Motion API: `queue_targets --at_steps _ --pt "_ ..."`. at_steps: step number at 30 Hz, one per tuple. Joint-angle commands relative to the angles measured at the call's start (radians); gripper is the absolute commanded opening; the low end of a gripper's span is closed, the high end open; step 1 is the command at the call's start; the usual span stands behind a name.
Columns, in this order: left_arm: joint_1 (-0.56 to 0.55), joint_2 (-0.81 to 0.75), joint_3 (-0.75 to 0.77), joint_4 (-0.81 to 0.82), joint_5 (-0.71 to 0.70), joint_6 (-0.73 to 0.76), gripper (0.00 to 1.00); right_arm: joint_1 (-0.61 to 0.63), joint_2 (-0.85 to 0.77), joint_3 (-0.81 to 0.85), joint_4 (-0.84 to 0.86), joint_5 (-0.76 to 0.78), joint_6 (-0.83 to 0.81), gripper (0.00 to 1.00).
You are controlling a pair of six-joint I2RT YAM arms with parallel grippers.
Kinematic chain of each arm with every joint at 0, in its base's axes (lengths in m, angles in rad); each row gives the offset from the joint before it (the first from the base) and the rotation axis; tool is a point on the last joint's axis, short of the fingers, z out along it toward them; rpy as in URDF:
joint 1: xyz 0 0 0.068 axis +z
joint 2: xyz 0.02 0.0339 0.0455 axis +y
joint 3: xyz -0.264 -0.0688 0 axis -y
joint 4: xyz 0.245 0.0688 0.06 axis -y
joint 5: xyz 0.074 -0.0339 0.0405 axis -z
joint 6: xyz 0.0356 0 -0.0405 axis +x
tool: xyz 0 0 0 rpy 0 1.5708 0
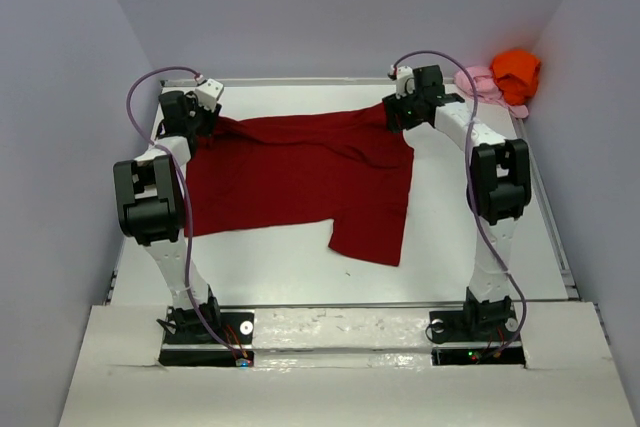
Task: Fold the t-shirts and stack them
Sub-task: Fold the tshirt
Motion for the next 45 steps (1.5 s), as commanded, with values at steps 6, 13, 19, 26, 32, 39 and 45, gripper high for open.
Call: queue_targets --at_steps 6,13,19,26,32,39,45 --pt "0.005 -0.067 -0.005 0.018 0.021 -0.004 0.61 0.043 0.121 0.073 -0.013 -0.047 0.037 0.61" --pt "0.005 -0.100 -0.008 0.014 0.030 -0.025 0.90 0.043 0.125 0.055 -0.013 -0.036 0.036 0.60" --pt "0.004 -0.118 0.006 -0.054 0.042 -0.052 0.91 0.043 0.121 0.049 -0.013 -0.036 0.037 0.59" --pt "-0.002 -0.185 -0.042 -0.144 0.024 -0.042 0.91 0.043 0.128 0.059 -0.013 -0.010 0.030 0.59" --pt "-0.009 -0.187 -0.074 -0.184 0.002 -0.026 0.90 0.043 0.128 0.067 -0.013 -0.002 0.031 0.59" --pt "-0.027 -0.138 -0.109 -0.138 -0.037 -0.027 0.89 0.043 0.139 0.075 -0.020 -0.004 0.037 0.59" --pt "-0.041 -0.112 -0.091 -0.088 -0.071 -0.047 0.88 0.043 0.136 0.073 -0.024 -0.006 0.031 0.59"
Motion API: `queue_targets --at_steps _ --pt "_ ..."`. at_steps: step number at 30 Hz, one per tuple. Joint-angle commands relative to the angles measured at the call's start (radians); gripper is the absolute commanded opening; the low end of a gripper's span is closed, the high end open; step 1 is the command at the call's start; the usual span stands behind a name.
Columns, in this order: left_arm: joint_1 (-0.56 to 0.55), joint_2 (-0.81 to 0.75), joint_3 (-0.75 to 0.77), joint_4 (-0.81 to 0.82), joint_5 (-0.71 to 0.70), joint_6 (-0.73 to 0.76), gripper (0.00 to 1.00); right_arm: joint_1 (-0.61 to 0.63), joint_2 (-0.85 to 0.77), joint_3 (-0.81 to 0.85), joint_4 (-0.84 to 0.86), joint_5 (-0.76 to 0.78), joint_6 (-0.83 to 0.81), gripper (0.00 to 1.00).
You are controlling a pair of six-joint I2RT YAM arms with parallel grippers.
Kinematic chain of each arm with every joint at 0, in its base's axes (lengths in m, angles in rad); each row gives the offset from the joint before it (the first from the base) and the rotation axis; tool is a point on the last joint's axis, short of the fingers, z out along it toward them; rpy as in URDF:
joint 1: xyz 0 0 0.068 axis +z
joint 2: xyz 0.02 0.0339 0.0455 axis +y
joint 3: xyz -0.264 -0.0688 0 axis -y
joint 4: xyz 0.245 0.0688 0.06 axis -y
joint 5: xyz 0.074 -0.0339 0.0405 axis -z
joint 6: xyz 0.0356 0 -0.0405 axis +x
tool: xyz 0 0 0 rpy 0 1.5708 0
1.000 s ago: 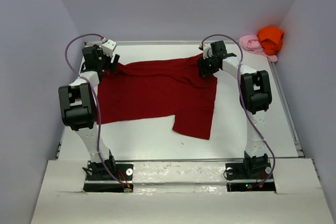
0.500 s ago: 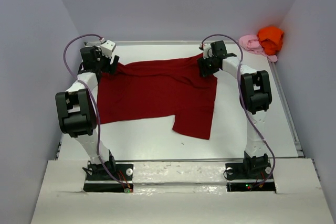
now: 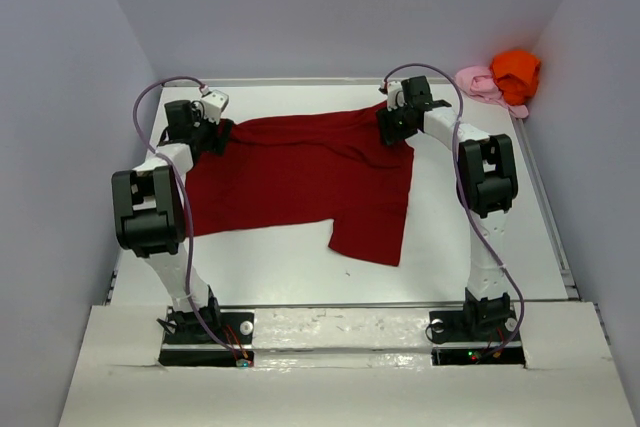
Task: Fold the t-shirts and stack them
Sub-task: Fold the tshirt
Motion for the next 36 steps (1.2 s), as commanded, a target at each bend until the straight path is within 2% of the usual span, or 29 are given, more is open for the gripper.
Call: queue_targets --at_steps 1,10,14,15,17,22,26,28,29,30,31,32,36 --pt "-0.011 0.005 0.023 0.072 -0.029 -0.015 0.88 0.004 -0.009 0.042 0.004 0.007 0.001 0.59" --pt "-0.041 0.071 0.115 0.081 -0.107 -0.046 0.87 0.004 -0.010 0.039 -0.001 -0.002 0.005 0.58" --pt "-0.061 0.094 0.144 0.081 -0.144 -0.052 0.82 0.004 -0.012 0.036 -0.001 -0.003 0.004 0.58" --pt "-0.064 0.099 0.148 0.080 -0.147 -0.052 0.72 0.004 -0.013 0.035 -0.001 -0.003 0.002 0.58" --pt "-0.070 0.103 0.158 0.081 -0.167 -0.049 0.63 0.004 -0.012 0.035 -0.001 -0.003 0.002 0.58" --pt "-0.086 0.093 0.158 0.069 -0.211 -0.032 0.49 0.004 -0.002 0.039 -0.001 0.010 -0.001 0.58" --pt "-0.089 0.068 0.144 0.058 -0.239 -0.010 0.44 0.004 0.007 0.041 -0.002 0.007 -0.001 0.57" --pt "-0.089 0.070 0.161 0.032 -0.260 0.000 0.37 0.004 0.007 0.042 -0.001 0.003 0.005 0.57" --pt "-0.090 0.074 0.173 0.015 -0.286 0.005 0.31 0.004 0.007 0.042 -0.002 0.003 0.005 0.57" --pt "-0.090 0.080 0.179 0.001 -0.287 0.008 0.11 0.004 0.007 0.042 -0.002 0.001 0.005 0.57" --pt "-0.087 0.079 0.179 0.003 -0.287 0.010 0.03 0.004 0.005 0.041 -0.002 0.001 0.005 0.57" --pt "-0.087 0.077 0.175 0.004 -0.287 0.014 0.00 0.004 0.005 0.041 -0.002 0.001 0.005 0.57" --pt "-0.087 0.057 0.188 0.006 -0.287 0.016 0.00 0.004 0.005 0.038 -0.007 -0.011 0.005 0.57"
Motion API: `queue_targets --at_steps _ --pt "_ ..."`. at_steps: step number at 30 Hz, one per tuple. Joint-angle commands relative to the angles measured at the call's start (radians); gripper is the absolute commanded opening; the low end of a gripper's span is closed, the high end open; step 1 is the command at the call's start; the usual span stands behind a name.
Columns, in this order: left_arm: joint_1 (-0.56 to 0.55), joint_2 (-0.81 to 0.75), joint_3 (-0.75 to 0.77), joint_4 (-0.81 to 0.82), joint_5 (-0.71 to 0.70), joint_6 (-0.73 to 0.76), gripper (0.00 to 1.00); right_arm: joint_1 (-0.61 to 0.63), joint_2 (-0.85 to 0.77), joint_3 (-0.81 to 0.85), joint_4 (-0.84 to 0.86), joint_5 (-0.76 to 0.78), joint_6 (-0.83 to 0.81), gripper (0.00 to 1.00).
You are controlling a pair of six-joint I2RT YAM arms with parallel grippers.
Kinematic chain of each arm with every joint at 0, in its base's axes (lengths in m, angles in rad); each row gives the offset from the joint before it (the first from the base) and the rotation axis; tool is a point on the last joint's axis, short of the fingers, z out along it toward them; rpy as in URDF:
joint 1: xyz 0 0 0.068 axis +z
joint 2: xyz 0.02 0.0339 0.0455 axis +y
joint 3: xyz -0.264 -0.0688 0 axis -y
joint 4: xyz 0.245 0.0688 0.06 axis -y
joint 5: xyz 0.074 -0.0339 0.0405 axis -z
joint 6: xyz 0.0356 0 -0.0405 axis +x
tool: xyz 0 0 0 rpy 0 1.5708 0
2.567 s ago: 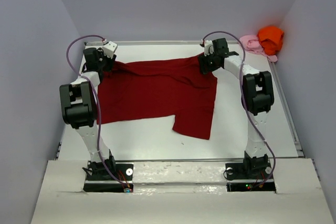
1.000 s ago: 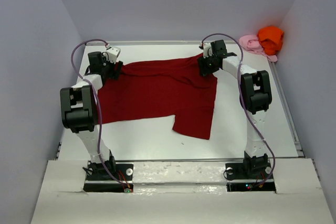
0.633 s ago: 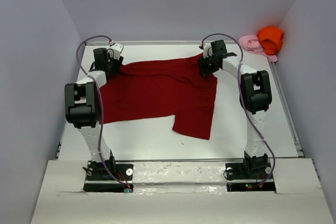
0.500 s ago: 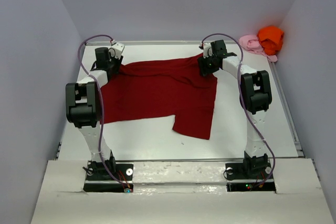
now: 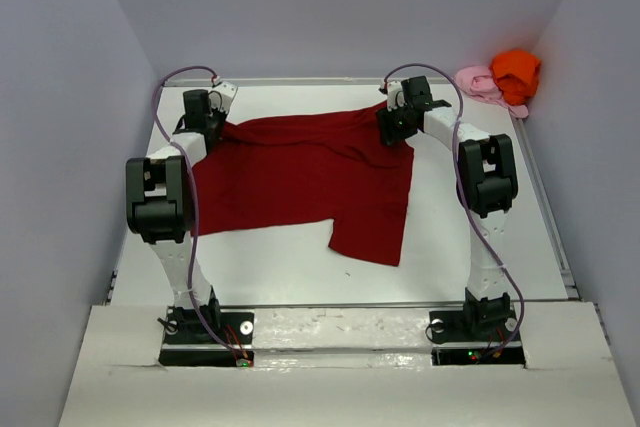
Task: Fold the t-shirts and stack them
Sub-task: Fold the tshirt
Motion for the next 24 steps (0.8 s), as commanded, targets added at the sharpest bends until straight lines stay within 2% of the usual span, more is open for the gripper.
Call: queue_targets --at_steps 1,4,16,20,23,24 --pt "0.000 -0.055 0.070 -0.002 -0.021 0.019 0.00 0.004 0.008 0.038 -0.007 -0.010 0.005 0.57" --pt "-0.002 -0.049 0.123 -0.027 -0.053 0.019 0.00 0.004 0.013 0.041 -0.014 -0.013 0.007 0.57" --pt "-0.003 -0.014 0.286 -0.102 -0.038 0.048 0.00 0.004 0.011 0.041 -0.013 -0.016 0.005 0.57" --pt "-0.003 0.014 0.332 -0.108 -0.037 0.065 0.05 0.004 0.009 0.039 -0.014 -0.016 0.005 0.56" --pt "-0.003 0.040 0.360 -0.108 -0.040 0.077 0.34 0.004 0.009 0.038 -0.014 -0.019 0.007 0.56" --pt "-0.003 0.051 0.366 -0.104 -0.043 0.088 0.51 0.004 0.009 0.038 -0.014 -0.024 0.007 0.56"
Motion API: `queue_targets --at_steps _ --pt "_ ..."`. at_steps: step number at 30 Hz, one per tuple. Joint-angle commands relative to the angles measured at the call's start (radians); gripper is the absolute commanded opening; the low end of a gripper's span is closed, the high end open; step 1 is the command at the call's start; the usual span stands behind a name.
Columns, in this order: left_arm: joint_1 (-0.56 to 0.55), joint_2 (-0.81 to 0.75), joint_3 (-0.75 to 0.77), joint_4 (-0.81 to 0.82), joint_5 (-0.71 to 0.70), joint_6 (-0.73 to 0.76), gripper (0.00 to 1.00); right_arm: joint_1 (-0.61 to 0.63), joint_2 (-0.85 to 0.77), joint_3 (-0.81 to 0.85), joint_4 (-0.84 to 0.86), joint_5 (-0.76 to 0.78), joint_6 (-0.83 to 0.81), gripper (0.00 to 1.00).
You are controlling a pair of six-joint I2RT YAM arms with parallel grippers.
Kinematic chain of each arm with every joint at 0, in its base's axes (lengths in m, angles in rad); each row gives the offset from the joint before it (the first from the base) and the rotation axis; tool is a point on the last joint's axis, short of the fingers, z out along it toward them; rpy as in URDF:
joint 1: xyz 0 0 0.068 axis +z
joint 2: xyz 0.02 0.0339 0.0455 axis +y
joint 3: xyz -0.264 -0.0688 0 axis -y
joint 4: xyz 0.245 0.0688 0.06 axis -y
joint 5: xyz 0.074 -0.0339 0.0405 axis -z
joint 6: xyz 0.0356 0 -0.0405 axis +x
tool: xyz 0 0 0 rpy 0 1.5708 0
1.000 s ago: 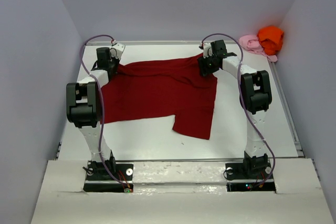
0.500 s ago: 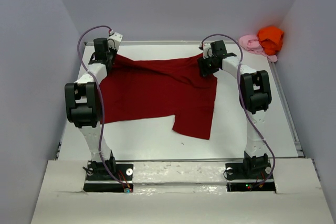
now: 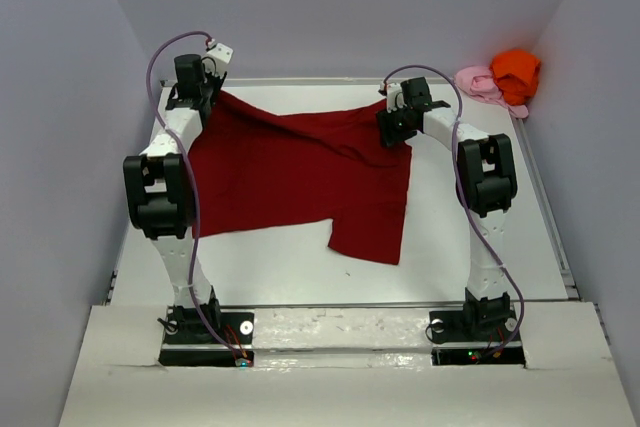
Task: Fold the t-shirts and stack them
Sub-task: Fold the tshirt
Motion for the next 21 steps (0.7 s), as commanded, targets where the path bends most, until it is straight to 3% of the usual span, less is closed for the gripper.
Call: queue_targets --at_steps 1,3,6,15,21 --pt "-0.001 0.020 0.064 0.018 -0.019 0.045 0.60 0.004 0.002 0.036 -0.009 -0.016 0.007 0.56" --pt "0.000 0.032 0.069 0.035 -0.048 0.046 0.81 0.004 0.001 0.036 -0.009 -0.017 0.005 0.56" --pt "0.000 0.034 0.075 0.069 -0.093 0.042 0.89 0.004 -0.001 0.036 -0.009 -0.019 0.005 0.56" --pt "-0.010 -0.021 -0.031 -0.028 -0.009 -0.022 0.89 0.004 0.004 0.041 -0.013 -0.017 0.001 0.56" --pt "-0.013 0.054 -0.060 0.000 -0.023 -0.008 0.88 0.004 0.007 0.044 -0.016 -0.020 0.004 0.56"
